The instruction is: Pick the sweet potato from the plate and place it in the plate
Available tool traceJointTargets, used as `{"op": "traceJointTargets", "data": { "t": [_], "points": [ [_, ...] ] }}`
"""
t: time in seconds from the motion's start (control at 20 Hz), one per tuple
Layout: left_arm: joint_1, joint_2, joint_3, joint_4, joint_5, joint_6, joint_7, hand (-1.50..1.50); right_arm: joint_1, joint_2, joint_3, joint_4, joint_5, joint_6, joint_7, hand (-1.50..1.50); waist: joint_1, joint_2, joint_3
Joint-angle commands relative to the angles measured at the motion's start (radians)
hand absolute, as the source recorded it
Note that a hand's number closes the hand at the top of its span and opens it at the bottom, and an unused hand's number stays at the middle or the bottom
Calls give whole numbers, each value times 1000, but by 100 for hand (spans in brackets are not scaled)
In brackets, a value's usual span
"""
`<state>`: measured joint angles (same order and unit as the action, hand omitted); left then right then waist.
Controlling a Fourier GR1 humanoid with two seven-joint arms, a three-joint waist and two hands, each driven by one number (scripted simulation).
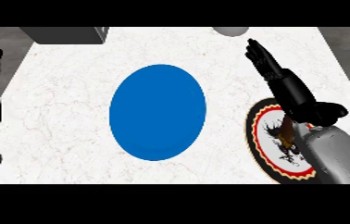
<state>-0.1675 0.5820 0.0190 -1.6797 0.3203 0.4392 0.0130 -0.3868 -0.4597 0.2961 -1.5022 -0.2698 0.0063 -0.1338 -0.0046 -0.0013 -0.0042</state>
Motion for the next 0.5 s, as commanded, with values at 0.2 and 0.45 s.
{"op": "traceJointTargets", "data": {
  "t": [0.2, 0.45],
  "points": [
    [156, 71, -97, 119, -125, -89, -43, 0, 31, 82, -300, 72, 15, -449, 44, -150, -42, 7, 4],
    [237, 42, -169, 124, -139, -116, -52, 0, 125, -14, -357, 167, 329, -828, 3, -150, -59, 3, -3]
  ]
}}
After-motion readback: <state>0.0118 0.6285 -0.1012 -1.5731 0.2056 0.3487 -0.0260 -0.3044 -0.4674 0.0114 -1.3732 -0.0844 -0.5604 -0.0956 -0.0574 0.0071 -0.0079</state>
